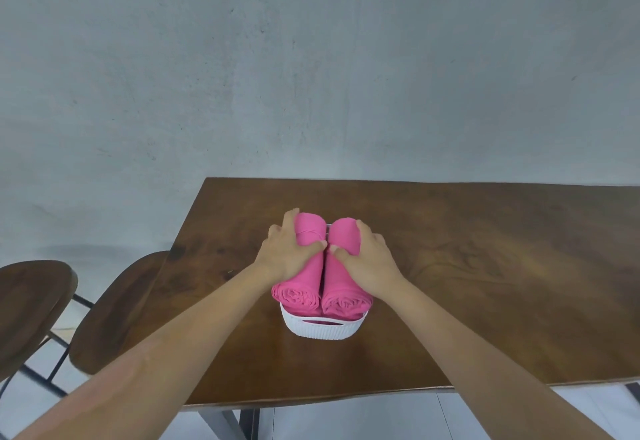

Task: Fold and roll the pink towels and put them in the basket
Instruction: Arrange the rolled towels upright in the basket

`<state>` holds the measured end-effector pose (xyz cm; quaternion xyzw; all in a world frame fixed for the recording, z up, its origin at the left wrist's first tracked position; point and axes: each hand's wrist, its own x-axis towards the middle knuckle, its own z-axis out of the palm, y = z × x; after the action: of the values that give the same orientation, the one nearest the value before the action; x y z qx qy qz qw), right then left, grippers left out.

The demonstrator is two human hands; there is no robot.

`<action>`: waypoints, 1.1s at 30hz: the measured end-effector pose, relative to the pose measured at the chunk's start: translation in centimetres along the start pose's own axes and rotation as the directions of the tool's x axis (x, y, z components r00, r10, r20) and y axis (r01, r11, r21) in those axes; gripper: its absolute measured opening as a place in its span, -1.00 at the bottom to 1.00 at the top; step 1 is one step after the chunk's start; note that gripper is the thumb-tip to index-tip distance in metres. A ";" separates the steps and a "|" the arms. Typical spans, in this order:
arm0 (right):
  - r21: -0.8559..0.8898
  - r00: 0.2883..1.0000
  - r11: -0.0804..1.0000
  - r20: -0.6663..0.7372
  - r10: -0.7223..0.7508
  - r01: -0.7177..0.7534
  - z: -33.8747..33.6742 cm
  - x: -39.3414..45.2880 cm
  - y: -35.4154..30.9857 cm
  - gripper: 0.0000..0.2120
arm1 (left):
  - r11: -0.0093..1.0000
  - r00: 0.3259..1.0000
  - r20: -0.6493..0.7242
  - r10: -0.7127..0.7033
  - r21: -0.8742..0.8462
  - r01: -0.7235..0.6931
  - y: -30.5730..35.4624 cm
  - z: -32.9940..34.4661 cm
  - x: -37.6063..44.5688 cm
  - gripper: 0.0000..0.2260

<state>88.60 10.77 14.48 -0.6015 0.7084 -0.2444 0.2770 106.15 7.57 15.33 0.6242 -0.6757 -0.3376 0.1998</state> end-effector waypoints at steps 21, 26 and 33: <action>0.483 0.982 0.861 0.164 0.092 -0.161 2.8 2.5 3.5 -0.14 | 0.967 0.985 -0.170 0.024 -0.245 -0.066 -2.0 3.4 1.7 -0.43; 0.486 0.989 0.867 0.144 0.046 -0.111 3.2 4.1 3.6 -0.17 | 0.968 0.982 -0.187 0.005 -0.247 -0.052 -2.0 3.2 2.5 -0.40; 0.499 0.989 0.860 0.141 0.044 -0.110 4.6 4.9 2.8 -0.40 | 0.931 0.996 0.053 -0.068 -0.355 0.083 -3.7 2.6 2.6 0.04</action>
<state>89.11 6.29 8.78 -0.4932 0.6245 -0.3721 0.4779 106.60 5.56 10.53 0.5960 -0.5825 -0.4746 0.2831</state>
